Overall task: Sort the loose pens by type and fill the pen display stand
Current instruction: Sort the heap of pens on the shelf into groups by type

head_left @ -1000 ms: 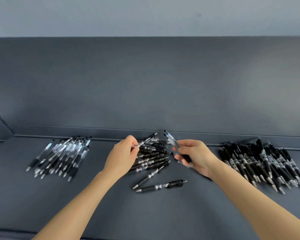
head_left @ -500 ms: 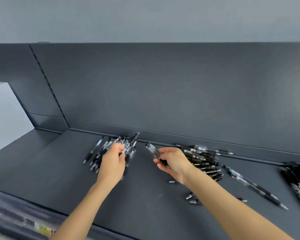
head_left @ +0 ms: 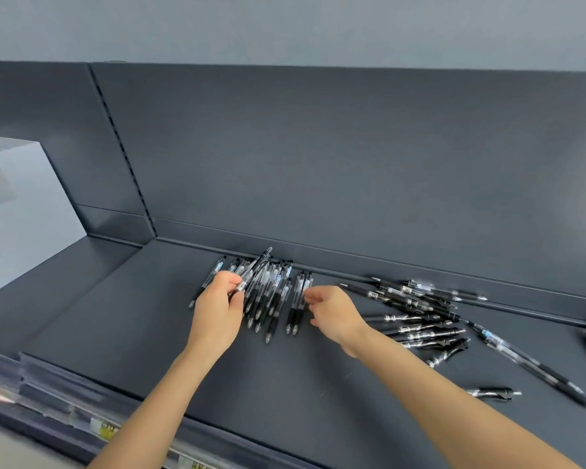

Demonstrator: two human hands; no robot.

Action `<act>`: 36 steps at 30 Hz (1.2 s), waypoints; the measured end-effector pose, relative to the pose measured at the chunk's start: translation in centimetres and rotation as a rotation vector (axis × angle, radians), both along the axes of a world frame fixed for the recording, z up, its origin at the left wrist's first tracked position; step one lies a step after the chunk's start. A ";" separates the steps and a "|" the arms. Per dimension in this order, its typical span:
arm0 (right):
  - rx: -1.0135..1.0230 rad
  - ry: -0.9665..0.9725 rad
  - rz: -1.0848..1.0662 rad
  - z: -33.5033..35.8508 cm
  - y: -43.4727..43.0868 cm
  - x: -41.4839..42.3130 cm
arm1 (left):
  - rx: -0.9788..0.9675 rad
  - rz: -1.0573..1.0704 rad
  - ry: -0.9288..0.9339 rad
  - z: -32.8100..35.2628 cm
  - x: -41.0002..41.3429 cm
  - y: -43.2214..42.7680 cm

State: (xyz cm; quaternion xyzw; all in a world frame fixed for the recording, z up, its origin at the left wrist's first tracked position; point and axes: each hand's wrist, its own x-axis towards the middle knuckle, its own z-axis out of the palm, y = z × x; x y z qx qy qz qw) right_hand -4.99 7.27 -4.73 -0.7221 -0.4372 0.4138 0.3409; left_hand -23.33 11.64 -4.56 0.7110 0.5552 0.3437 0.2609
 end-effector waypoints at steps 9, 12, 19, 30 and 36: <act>0.054 -0.003 0.014 0.7 -1.5 2.4 | -0.034 -0.086 -0.037 0.4 3.3 -0.4; 0.112 0.025 -0.075 1.5 -3.2 4.8 | -0.077 -0.166 -0.042 0.9 6.0 -1.2; 0.159 -0.092 -0.228 2.2 -8.5 12.6 | -0.088 -0.335 -0.010 2.0 14.3 -4.2; 0.123 -0.426 -0.390 2.4 -17.3 23.7 | -0.240 -0.442 -0.073 3.1 27.0 -11.0; 0.116 -0.523 -0.509 3.1 -22.0 29.8 | -0.365 -0.561 0.003 2.9 34.1 -14.6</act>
